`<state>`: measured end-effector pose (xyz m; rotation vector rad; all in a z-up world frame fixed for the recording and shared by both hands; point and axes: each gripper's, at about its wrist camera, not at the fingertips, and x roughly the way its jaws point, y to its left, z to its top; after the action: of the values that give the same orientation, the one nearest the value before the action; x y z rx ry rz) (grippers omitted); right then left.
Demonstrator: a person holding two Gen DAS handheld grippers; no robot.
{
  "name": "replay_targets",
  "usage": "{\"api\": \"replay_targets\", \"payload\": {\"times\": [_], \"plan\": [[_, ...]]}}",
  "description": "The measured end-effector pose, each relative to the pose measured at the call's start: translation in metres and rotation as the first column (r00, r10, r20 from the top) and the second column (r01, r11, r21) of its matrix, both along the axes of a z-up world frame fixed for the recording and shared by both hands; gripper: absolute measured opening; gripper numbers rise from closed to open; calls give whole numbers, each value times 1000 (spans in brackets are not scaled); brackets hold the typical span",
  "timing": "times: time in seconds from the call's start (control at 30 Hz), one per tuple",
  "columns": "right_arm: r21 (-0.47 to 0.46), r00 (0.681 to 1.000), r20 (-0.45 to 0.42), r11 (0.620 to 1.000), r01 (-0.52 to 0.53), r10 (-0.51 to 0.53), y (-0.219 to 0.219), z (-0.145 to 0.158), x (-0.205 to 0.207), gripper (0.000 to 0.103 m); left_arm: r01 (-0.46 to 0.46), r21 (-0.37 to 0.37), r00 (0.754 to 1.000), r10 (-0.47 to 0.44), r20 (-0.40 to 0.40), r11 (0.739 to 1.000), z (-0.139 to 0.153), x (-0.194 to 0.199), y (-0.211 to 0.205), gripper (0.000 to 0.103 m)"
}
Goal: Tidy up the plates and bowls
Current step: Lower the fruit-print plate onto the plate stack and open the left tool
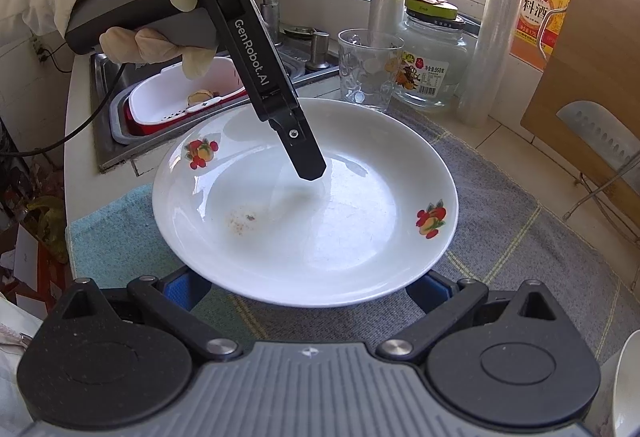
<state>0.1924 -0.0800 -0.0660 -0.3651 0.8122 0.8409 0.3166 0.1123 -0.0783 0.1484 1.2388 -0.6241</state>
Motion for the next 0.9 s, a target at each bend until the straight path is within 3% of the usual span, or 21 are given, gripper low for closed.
{"api": "replay_targets", "payload": {"times": [0.9], "plan": [[-12,993,-30,994,-111,111,11,-6,13,103,-75,9,996,75,-54,997,-12,-6,22,73]]}}
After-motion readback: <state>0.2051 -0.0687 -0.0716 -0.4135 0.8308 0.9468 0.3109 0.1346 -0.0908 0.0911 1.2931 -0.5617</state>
